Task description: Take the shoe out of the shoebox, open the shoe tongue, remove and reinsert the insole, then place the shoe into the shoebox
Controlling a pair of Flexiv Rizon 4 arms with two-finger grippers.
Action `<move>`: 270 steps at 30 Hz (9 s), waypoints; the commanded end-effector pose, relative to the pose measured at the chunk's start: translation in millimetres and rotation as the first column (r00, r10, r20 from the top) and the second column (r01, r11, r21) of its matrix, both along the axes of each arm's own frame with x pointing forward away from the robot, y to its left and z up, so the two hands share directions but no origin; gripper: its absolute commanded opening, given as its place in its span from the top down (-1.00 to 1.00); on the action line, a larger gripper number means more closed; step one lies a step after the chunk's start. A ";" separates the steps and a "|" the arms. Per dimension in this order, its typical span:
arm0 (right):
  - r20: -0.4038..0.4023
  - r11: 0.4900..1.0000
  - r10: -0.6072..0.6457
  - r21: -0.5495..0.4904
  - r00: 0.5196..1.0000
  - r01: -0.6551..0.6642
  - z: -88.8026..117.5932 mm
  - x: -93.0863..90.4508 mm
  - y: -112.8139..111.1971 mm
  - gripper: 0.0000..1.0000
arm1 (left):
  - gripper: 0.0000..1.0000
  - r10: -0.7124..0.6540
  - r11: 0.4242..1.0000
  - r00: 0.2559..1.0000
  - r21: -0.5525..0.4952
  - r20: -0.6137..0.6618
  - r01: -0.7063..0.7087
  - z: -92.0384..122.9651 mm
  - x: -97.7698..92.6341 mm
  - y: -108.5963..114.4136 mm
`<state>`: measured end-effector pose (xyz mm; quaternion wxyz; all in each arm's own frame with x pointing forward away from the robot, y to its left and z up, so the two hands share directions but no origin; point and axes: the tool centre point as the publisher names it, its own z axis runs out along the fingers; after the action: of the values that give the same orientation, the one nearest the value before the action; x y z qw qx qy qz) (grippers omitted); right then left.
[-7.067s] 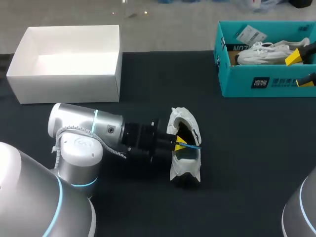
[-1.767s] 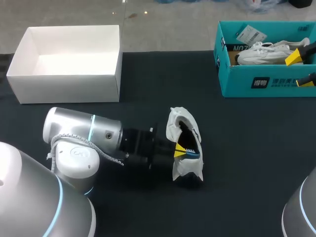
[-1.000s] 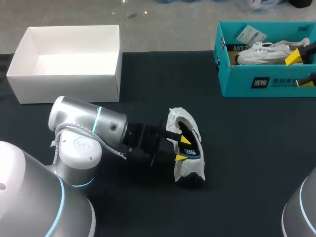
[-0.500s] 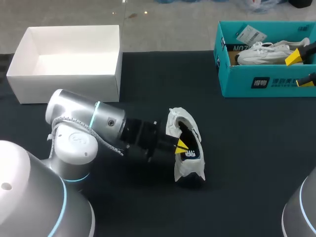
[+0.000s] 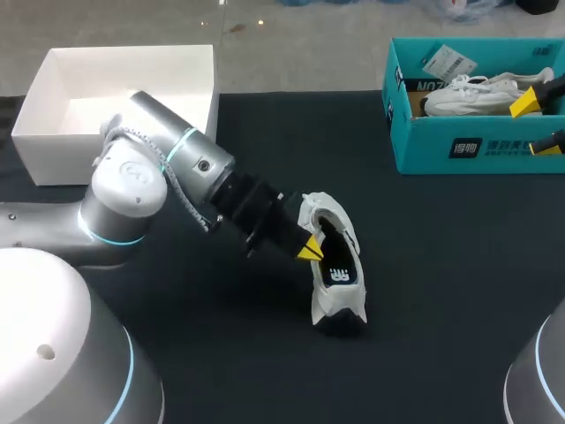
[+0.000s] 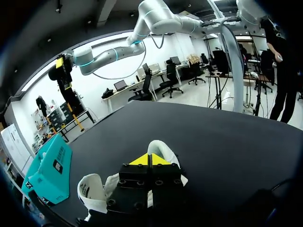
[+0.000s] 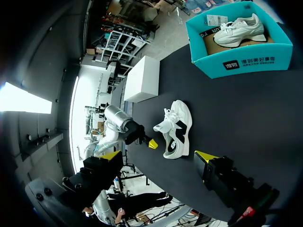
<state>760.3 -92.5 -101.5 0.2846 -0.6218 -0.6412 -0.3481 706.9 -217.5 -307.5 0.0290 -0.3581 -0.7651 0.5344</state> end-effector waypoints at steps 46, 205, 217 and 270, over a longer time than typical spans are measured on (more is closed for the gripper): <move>-0.002 1.000 -0.001 -0.003 1.000 0.001 -0.3 0.3 0.7 -1.00 | 1.00 -0.638 0.751 0.744 0.373 0.197 0.546 -18.4 2.2 -20.7; -0.002 1.000 -0.001 -0.003 1.000 0.001 -0.3 0.3 0.7 -1.00 | 1.00 -0.737 0.596 0.384 0.803 0.557 -0.021 -41.7 50.7 -45.3; -0.002 1.000 -0.001 -0.003 1.000 0.001 -0.3 0.3 0.7 -1.00 | 0.46 -0.756 0.550 0.386 0.833 0.528 -0.062 -50.4 62.2 -34.8; -0.002 1.000 -0.001 -0.003 1.000 0.001 -0.3 0.3 0.7 -1.00 | 1.00 -0.586 0.666 0.523 0.735 0.619 -0.124 -4.0 78.0 -17.5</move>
<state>760.3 -92.6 -101.5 0.2846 -0.6219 -0.6412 -0.3481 781.1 -229.5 -300.3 -0.1198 -0.6305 -0.7655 -0.0469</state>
